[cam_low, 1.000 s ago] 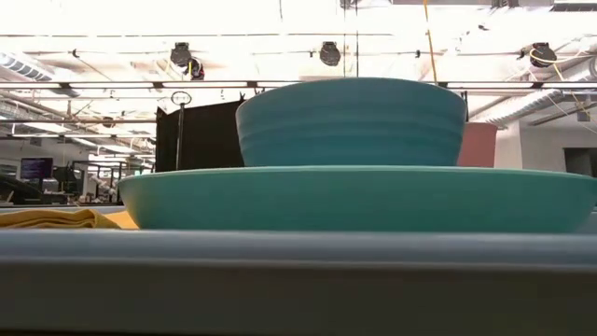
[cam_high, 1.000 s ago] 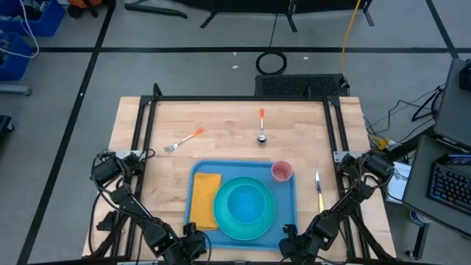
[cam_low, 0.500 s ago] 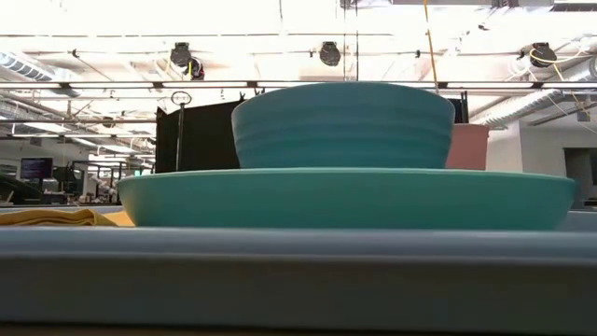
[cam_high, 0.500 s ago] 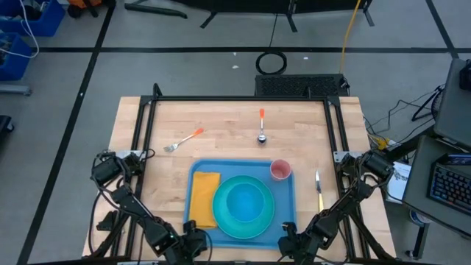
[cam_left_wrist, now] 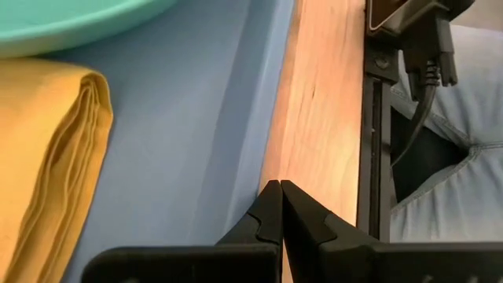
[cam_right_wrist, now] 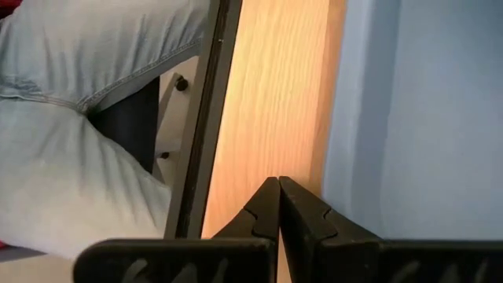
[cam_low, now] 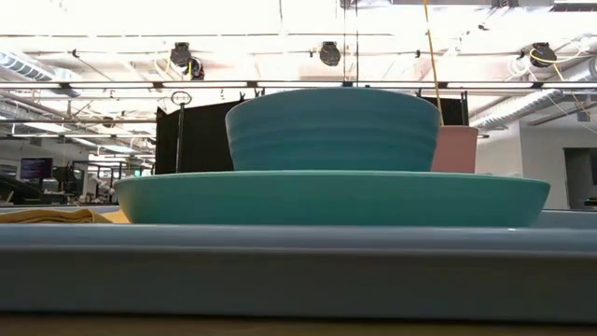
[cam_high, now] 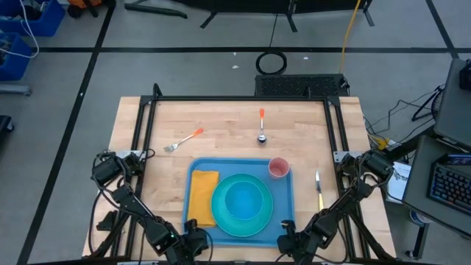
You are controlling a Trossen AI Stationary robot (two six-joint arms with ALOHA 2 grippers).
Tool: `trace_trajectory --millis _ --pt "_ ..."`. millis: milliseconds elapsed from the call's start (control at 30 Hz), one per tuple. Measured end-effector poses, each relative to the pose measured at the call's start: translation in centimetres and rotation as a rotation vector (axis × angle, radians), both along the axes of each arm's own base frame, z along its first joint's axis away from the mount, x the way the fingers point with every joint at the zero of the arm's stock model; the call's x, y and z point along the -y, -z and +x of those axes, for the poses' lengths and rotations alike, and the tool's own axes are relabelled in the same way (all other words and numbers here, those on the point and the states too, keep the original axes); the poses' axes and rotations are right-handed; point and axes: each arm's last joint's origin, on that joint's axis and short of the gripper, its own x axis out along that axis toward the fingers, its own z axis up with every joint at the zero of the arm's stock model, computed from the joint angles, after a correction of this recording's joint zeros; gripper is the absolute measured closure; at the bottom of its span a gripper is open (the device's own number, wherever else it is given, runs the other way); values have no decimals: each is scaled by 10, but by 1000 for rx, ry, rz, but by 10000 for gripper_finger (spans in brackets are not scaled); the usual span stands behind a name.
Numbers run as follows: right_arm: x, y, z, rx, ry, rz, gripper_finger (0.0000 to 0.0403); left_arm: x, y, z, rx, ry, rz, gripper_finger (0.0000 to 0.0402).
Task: Set up tray
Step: Adjust the blue serving tray, then put the yellow knife on top of the yellow napkin
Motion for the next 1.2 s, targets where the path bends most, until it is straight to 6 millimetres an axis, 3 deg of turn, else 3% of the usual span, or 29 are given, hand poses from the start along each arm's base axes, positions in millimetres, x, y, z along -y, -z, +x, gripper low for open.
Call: trace_trajectory --millis 467,667,967,1133,1200 --pt "-7 -34 0 35 -117 215 392 10 -9 4 166 63 20 391" --pt "1 -55 -8 71 -19 185 360 14 -18 -1 306 21 134 387" --pt "16 -94 -32 218 164 66 292 16 -50 -21 576 -182 359 356" --pt "33 -108 -49 314 324 -57 286 16 -62 -32 682 -285 484 357" --pt "32 -110 -51 347 334 -20 288 16 -64 -34 705 -316 507 356"
